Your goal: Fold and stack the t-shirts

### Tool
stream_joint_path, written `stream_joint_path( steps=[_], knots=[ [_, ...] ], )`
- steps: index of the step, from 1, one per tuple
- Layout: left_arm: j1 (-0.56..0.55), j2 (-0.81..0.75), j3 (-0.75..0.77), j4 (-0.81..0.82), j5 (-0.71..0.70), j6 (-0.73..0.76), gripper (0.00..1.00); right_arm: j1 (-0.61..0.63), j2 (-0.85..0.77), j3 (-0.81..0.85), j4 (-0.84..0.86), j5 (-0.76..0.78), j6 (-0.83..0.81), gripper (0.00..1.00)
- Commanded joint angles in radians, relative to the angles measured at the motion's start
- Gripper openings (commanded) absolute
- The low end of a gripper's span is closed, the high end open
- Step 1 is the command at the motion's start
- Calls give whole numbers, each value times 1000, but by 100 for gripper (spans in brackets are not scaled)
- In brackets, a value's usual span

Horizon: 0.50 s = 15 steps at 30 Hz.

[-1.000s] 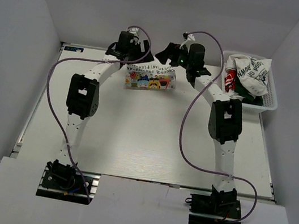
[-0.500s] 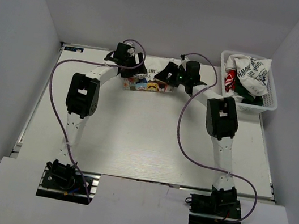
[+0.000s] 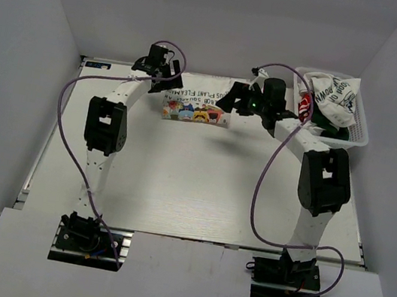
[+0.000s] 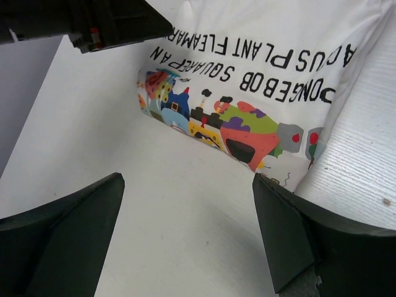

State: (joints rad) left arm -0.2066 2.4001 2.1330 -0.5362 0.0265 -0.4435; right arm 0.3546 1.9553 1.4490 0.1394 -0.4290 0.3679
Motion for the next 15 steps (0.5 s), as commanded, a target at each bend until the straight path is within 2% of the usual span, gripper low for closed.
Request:
stream_joint_path(
  steps=[1, 5, 9, 10, 11, 13, 15],
  knots=[
    [1, 16, 25, -33, -33, 38, 100, 3, -39, -38, 9, 22, -53, 90],
    [-8, 96, 123, -57, 18, 71, 93, -2, -73, -70, 5, 29, -61, 90],
    [-28, 114, 114, -57, 18, 112, 74, 0, -93, -84, 0, 79, -63, 90],
    [-28, 123, 114, -77, 7, 112, 65, -5, -95, -85, 0, 94, -64, 90],
    [-28, 123, 114, -93, -17, 112, 44, -2, -107, -96, 0, 99, -66, 90],
    [-28, 123, 130, -160, -91, 117, 13, -6, -125, -110, -3, 105, -66, 90],
    [-17, 81, 96, -160, -201, 166, 1, -9, -147, -134, 0, 130, -76, 90]
  ],
)
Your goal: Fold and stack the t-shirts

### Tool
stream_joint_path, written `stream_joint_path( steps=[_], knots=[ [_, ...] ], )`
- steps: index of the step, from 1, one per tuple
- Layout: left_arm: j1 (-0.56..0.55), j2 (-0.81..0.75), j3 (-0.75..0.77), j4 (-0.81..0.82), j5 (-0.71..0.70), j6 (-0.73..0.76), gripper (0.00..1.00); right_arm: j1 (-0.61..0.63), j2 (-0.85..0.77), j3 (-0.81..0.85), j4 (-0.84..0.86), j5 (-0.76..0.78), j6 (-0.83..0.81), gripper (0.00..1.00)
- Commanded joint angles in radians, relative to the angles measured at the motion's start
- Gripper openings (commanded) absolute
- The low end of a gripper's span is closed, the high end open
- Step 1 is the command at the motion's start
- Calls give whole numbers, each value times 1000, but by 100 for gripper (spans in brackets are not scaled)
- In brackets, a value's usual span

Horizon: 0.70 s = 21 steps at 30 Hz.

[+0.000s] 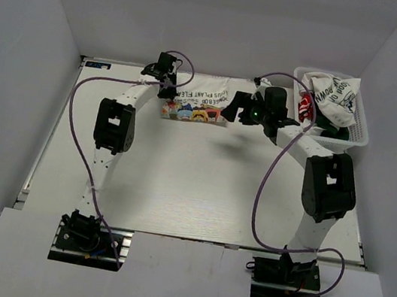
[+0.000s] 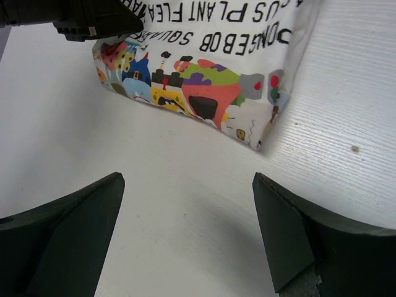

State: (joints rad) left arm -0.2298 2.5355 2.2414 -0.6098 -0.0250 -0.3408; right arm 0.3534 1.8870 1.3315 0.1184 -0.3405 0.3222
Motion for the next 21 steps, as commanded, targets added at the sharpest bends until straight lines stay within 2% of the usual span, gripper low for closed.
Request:
stream_joint_path(
  steps=[1, 7, 9, 13, 17, 21],
  knots=[
    [20, -73, -23, -87, -180, 84, 0, -7, -97, -26, 27, 47, -32, 90],
    [110, -187, -153, -29, -423, 330, 0, -13, -147, -89, 7, 84, -81, 90],
    [171, -210, -193, -2, -403, 361, 0, -11, -141, -81, -16, 86, -103, 90],
    [262, -261, -319, 174, -374, 608, 0, -13, -124, -58, -62, 100, -127, 90],
    [325, -184, -209, 197, -386, 739, 0, -13, -117, -54, -71, 103, -130, 90],
    [368, -72, -74, 214, -452, 781, 0, -11, -97, -46, -88, 103, -112, 90]
  ],
)
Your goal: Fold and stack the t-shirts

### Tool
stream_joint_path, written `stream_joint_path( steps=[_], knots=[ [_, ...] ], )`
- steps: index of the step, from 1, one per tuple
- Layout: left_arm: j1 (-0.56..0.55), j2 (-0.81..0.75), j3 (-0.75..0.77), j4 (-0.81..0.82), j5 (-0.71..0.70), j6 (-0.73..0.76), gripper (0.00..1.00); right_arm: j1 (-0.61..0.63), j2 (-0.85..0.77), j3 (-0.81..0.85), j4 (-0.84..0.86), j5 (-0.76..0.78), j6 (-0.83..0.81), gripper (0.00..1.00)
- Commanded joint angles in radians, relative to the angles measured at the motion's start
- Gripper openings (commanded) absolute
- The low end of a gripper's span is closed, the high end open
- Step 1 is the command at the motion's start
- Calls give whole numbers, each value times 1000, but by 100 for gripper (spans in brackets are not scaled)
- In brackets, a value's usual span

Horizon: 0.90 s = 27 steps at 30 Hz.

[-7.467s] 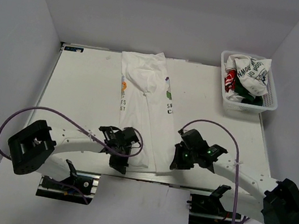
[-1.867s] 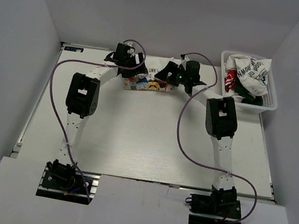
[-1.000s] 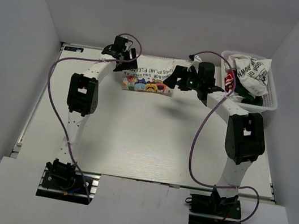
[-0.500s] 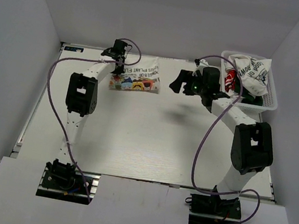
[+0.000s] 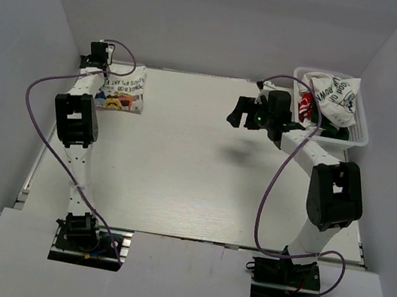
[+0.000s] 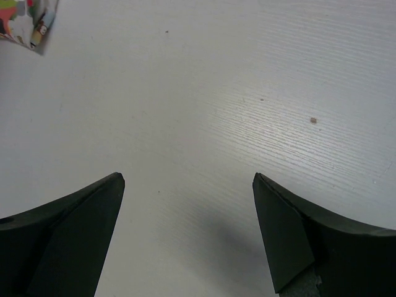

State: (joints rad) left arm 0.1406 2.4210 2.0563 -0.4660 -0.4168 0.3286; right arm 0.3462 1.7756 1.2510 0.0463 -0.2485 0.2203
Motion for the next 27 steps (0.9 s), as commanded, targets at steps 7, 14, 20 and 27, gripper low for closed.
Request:
stream_joint_path(
  steps=[7, 14, 20, 27],
  knots=[
    [34, 118, 188, 181, -59, 148, 9, 0, 76, 91, -36, -28, 14, 90],
    [34, 38, 217, 179, -275, 32, 100, 0, 27, 55, -20, -6, 21, 90],
    [4, -178, 183, -1, -301, -201, 100, 0, -88, -90, 52, -15, 57, 90],
    [-44, -701, -524, -5, 272, -658, 100, -4, -275, -307, 110, 0, 211, 90]
  ],
)
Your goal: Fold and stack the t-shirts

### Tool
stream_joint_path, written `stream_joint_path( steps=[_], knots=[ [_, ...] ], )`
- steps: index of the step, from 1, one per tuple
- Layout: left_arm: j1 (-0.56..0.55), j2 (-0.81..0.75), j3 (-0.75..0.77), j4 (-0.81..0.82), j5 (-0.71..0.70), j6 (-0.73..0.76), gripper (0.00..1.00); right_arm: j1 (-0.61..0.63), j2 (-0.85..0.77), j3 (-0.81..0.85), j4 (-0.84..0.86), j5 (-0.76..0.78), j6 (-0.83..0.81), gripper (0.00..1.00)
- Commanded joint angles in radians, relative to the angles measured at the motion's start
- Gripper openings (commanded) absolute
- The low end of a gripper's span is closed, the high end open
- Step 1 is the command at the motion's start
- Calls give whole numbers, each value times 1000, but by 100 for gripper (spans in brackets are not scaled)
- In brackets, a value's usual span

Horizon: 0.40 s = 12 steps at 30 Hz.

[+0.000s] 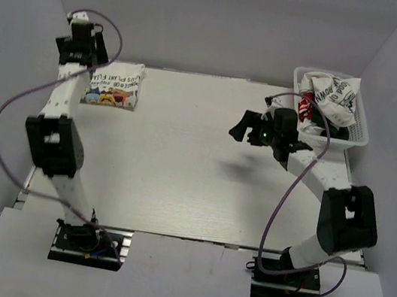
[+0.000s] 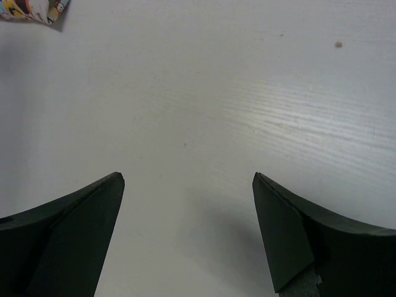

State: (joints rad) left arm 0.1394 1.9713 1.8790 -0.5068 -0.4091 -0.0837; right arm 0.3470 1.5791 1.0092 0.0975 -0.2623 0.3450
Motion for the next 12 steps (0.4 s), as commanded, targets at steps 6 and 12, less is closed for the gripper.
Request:
stream_joint_path(
  steps=[6, 12],
  knots=[
    [-302, -723, -1034, 445, 484, -413, 100, 0, -224, -237, 67, 35, 147, 90],
    [-397, -819, -1137, 401, 354, -390, 100, 1, -353, -395, 106, 55, 158, 90]
  ],
)
